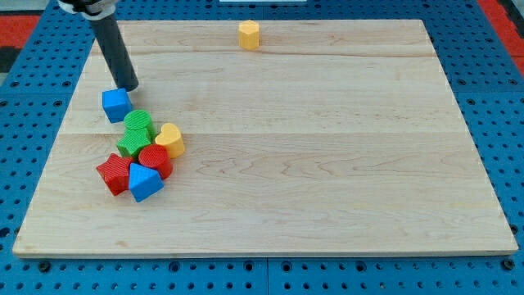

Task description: Slide blue cube down a bit

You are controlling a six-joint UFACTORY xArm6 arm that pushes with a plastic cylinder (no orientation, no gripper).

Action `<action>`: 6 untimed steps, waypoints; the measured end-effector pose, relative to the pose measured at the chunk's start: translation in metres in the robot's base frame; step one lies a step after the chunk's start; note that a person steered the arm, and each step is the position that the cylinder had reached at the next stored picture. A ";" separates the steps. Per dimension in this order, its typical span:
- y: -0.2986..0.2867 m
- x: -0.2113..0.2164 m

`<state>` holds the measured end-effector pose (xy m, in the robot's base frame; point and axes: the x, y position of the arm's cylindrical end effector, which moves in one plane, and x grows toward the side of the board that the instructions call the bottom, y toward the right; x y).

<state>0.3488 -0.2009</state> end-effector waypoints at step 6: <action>-0.038 0.049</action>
